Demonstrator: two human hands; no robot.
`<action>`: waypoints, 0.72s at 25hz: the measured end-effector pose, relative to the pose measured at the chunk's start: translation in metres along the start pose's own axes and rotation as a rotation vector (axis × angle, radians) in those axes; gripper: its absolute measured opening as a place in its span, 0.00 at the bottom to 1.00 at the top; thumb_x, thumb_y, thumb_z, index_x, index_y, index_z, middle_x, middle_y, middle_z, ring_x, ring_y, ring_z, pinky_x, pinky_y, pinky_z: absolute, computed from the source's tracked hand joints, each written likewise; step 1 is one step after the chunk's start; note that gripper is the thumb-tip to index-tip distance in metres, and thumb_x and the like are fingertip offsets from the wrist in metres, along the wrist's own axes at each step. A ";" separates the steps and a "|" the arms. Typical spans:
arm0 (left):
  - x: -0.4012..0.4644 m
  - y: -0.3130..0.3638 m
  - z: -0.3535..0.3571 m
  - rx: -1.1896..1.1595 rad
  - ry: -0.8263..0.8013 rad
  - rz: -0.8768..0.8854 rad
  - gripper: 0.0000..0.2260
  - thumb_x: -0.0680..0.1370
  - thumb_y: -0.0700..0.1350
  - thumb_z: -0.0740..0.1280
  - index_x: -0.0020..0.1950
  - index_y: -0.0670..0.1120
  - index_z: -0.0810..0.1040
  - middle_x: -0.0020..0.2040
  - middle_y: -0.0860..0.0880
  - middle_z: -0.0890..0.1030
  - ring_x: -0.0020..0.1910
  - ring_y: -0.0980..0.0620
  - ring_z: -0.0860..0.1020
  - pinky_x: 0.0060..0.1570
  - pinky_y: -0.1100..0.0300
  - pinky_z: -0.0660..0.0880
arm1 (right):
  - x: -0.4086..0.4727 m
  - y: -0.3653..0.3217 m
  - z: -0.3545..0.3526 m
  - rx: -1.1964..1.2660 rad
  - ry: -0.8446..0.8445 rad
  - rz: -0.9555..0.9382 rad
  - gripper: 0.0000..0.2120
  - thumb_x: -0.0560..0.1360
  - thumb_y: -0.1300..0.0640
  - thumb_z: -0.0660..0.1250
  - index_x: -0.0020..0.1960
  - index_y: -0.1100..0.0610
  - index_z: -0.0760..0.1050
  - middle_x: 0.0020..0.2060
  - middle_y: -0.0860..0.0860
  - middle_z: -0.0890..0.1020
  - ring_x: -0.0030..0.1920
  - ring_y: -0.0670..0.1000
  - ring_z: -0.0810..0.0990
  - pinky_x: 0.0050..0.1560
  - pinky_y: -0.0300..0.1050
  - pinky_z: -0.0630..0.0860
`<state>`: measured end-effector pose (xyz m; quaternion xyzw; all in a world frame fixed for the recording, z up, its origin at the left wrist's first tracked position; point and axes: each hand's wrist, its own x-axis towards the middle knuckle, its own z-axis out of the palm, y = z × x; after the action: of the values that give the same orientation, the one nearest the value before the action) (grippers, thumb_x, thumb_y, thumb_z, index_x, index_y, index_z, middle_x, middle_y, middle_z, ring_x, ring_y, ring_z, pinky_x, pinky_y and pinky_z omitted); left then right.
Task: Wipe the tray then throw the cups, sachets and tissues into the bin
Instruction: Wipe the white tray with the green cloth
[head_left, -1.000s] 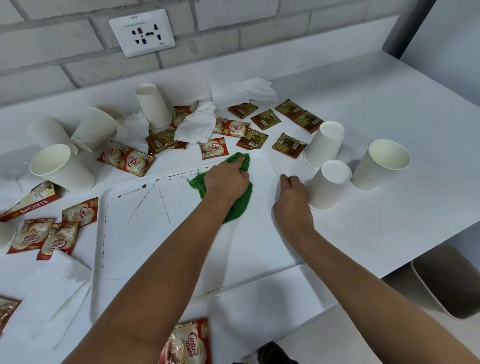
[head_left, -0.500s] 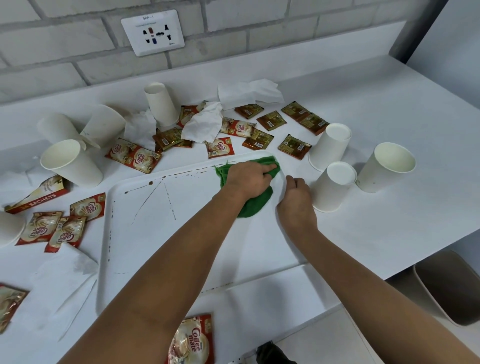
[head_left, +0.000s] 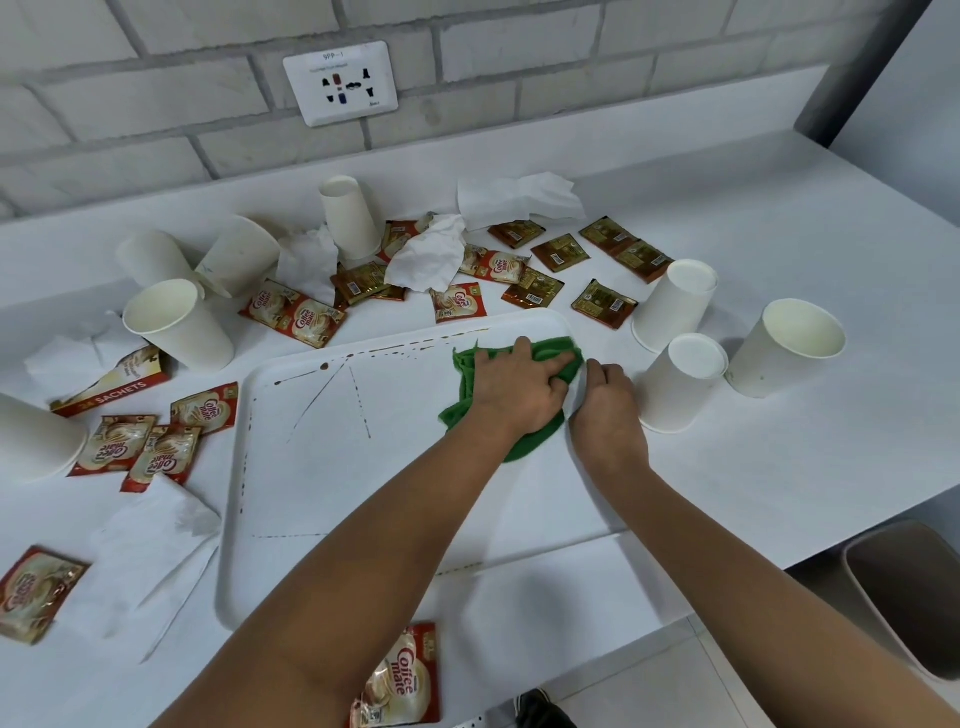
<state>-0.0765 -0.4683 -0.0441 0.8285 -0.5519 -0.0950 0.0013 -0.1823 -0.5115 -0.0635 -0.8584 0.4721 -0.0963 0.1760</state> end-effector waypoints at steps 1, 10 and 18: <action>0.005 -0.001 -0.001 0.003 -0.012 -0.037 0.21 0.80 0.56 0.49 0.73 0.62 0.58 0.60 0.42 0.70 0.60 0.41 0.73 0.61 0.45 0.63 | -0.001 -0.001 -0.002 0.024 -0.001 0.006 0.15 0.76 0.67 0.57 0.63 0.63 0.66 0.57 0.61 0.72 0.57 0.59 0.72 0.58 0.48 0.69; 0.032 -0.004 -0.006 -0.014 -0.020 -0.261 0.24 0.79 0.57 0.47 0.75 0.57 0.57 0.66 0.40 0.67 0.63 0.38 0.70 0.64 0.43 0.61 | 0.000 -0.005 -0.009 -0.056 -0.022 0.022 0.18 0.74 0.70 0.56 0.63 0.63 0.65 0.57 0.60 0.72 0.57 0.57 0.71 0.59 0.45 0.68; 0.003 -0.044 0.001 -0.069 0.042 -0.405 0.23 0.79 0.57 0.47 0.74 0.59 0.58 0.64 0.41 0.68 0.60 0.39 0.72 0.63 0.42 0.61 | -0.001 -0.002 -0.007 -0.122 -0.017 -0.018 0.19 0.74 0.70 0.55 0.65 0.63 0.64 0.57 0.60 0.72 0.57 0.57 0.71 0.60 0.45 0.68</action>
<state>-0.0355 -0.4543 -0.0499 0.9238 -0.3704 -0.0945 0.0219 -0.1838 -0.5109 -0.0566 -0.8725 0.4680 -0.0613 0.1266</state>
